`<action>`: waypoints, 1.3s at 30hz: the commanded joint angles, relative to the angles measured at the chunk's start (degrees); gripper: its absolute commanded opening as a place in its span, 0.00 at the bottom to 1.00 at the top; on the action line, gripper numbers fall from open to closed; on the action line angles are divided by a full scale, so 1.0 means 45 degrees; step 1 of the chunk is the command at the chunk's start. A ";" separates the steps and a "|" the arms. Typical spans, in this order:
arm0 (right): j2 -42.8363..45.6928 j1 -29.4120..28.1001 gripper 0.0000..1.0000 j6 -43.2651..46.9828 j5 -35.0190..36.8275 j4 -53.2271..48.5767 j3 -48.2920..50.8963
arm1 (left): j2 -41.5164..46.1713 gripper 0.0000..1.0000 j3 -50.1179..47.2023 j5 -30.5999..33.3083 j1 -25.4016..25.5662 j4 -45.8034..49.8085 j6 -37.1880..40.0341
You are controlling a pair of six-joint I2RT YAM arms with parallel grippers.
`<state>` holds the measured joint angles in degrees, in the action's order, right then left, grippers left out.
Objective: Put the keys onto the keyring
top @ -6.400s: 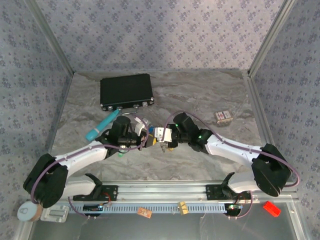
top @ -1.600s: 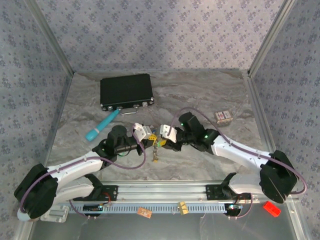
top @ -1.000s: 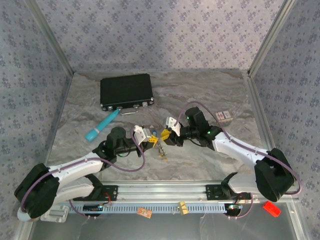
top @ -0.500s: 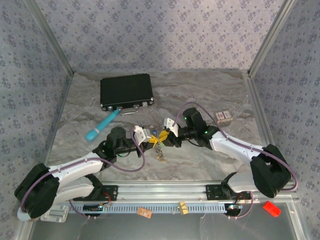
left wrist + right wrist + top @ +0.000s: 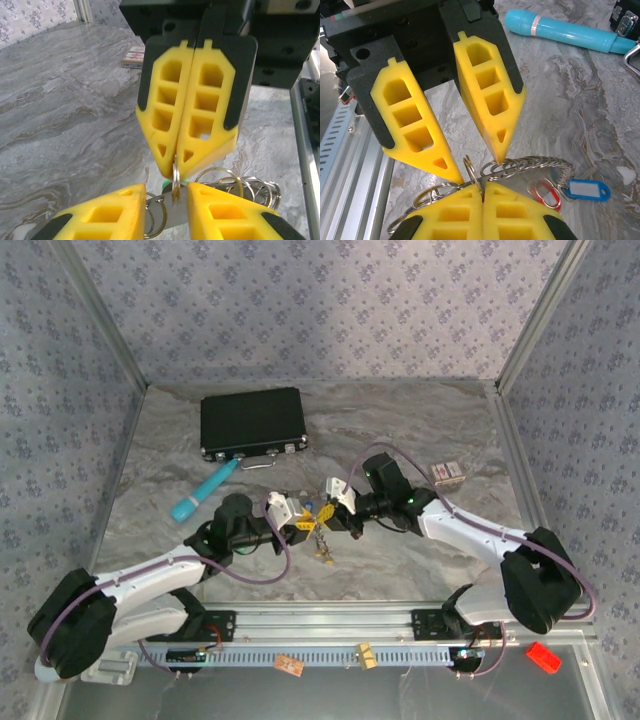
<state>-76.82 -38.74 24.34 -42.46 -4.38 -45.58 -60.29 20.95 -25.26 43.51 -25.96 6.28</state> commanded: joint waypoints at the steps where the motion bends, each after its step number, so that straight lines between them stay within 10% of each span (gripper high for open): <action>1: 0.0169 -0.0240 0.00 0.1483 0.0996 -0.2549 -0.1138 | 0.0323 0.29 0.0786 0.0450 0.0044 0.1610 0.0506; 21: -0.1084 -0.1725 0.00 0.3043 0.3699 -0.5750 -0.3757 | 0.0184 0.20 0.1187 0.0027 0.0051 0.1817 0.0439; 30: -0.0676 -0.1493 0.00 0.2436 0.2775 -0.5130 -0.3232 | 0.0351 0.00 0.0956 -0.0188 0.0039 0.1456 0.0337; 33: -0.0035 -0.0705 0.24 0.1670 0.1333 -0.3620 -0.2217 | 0.0484 0.00 0.0671 -0.0282 0.0023 0.0957 0.0212; 39: 0.0222 0.0376 0.28 0.0217 -0.1034 -0.0844 -0.0578 | 0.0544 0.00 -0.0071 -0.0597 -0.0058 -0.0700 -0.0343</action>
<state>-76.47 -37.58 29.87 -39.29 -15.70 -50.04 -59.11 21.89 -25.56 43.51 -21.56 6.52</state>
